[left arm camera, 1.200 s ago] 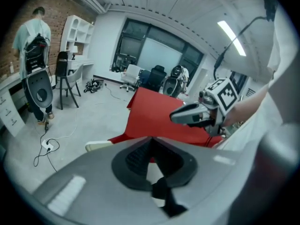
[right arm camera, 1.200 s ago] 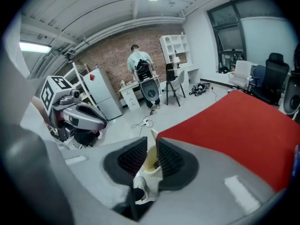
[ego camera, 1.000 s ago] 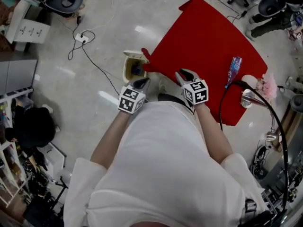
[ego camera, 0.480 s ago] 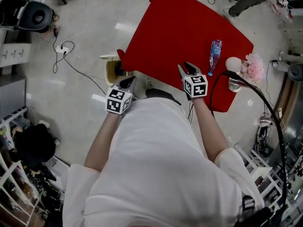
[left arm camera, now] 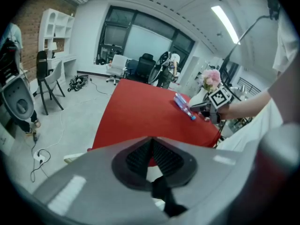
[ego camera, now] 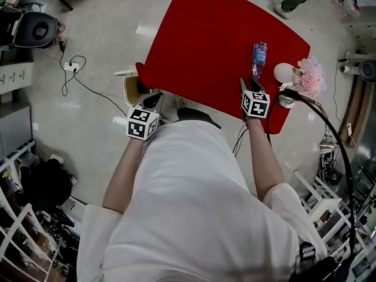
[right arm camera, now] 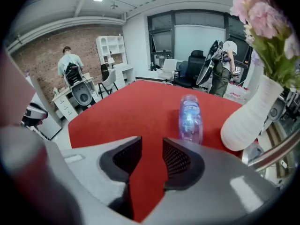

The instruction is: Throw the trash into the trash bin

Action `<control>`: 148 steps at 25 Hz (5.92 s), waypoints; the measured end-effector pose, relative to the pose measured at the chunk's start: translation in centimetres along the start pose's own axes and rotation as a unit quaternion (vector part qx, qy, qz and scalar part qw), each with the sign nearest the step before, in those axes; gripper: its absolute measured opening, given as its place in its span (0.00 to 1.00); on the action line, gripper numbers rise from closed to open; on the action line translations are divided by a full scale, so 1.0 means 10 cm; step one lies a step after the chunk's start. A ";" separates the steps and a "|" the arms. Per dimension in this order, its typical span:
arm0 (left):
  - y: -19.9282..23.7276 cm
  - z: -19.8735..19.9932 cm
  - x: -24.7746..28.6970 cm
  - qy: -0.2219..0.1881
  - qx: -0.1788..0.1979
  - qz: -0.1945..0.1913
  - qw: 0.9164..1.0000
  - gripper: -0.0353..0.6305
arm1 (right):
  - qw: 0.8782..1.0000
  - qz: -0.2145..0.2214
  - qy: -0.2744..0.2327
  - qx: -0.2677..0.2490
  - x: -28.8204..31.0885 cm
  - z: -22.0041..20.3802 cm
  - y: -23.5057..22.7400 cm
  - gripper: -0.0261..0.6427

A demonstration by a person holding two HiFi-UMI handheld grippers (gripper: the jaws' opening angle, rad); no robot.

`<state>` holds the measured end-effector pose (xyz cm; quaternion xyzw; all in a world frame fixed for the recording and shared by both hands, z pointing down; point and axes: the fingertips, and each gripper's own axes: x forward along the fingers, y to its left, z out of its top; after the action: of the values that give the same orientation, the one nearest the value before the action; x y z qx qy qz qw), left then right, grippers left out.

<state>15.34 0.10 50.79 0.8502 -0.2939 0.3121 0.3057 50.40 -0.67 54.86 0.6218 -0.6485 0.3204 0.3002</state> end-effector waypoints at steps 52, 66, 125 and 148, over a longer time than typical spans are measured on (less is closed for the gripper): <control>0.41 -0.50 -0.54 -0.024 -0.070 0.062 0.995 0.06 | 0.996 0.058 0.039 -0.049 0.59 0.15 0.67 0.33; 0.76 -0.96 -1.10 -0.054 -0.130 0.097 0.985 0.06 | 0.962 0.192 0.062 -0.181 0.46 0.12 2.50 0.33; 2.40 -3.79 0.33 0.000 -0.193 0.099 0.976 0.06 | 0.875 0.253 0.292 -0.291 3.49 -3.22 5.28 0.33; 1.91 -3.05 -0.54 -0.031 -0.210 0.125 0.969 0.06 | 0.876 0.302 0.232 -0.295 2.00 -2.17 5.19 0.34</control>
<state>-11.96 10.94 72.27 0.7325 -0.4665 0.2525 0.4267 -2.61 5.27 81.78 0.1865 -0.7810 0.3242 0.5002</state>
